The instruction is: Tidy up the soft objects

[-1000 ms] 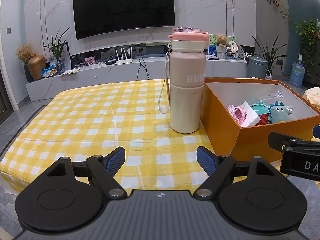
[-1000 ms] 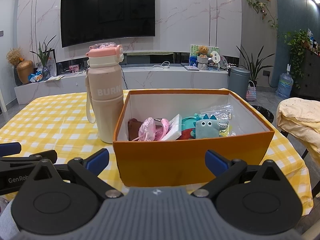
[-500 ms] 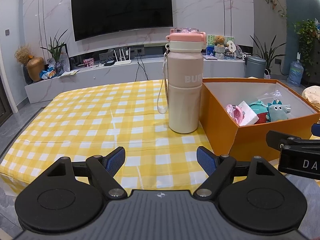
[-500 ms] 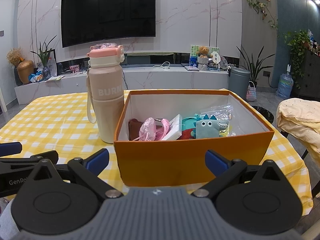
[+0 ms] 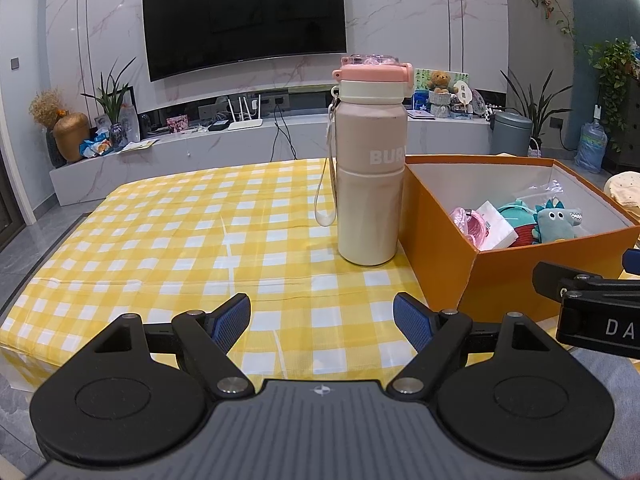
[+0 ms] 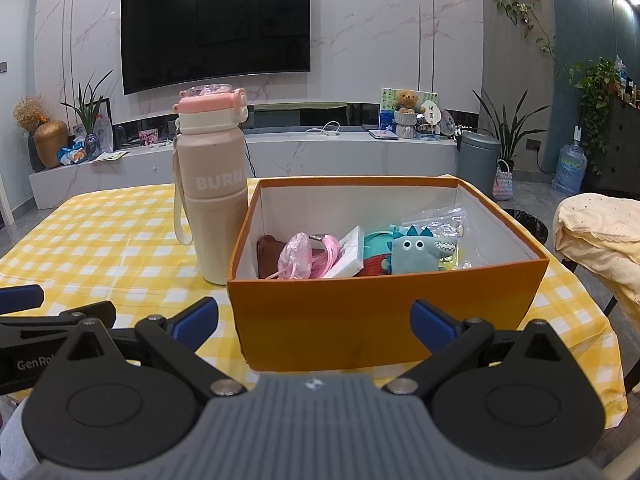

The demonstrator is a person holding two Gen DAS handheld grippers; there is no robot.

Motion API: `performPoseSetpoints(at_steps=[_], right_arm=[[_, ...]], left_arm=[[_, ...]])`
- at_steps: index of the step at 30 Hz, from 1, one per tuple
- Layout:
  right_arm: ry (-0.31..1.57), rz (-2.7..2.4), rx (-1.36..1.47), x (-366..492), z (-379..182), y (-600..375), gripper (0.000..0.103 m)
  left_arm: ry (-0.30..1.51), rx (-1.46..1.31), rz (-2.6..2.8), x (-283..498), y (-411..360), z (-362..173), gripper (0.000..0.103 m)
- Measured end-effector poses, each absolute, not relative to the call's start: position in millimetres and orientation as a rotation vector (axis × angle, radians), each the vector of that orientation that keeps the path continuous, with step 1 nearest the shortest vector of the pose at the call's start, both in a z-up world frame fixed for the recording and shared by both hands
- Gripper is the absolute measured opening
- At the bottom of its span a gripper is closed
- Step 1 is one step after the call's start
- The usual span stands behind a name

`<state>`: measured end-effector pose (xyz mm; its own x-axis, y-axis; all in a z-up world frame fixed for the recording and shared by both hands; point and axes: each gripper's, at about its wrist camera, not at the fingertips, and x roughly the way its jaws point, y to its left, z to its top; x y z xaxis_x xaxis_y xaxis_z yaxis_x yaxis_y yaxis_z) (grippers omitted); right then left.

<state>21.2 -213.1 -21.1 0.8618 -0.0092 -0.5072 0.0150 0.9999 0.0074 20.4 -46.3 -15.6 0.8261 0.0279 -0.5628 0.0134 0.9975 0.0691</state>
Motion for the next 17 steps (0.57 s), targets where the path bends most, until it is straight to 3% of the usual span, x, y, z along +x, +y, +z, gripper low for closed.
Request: performPoseSetpoints(at_steps=[17], right_arm=[[0.539, -0.012, 0.011, 20.1, -23.1, -211.9, 0.100]], left_arm=[[0.604, 0.064, -0.005, 21.6, -44.8, -19.6, 0.095]])
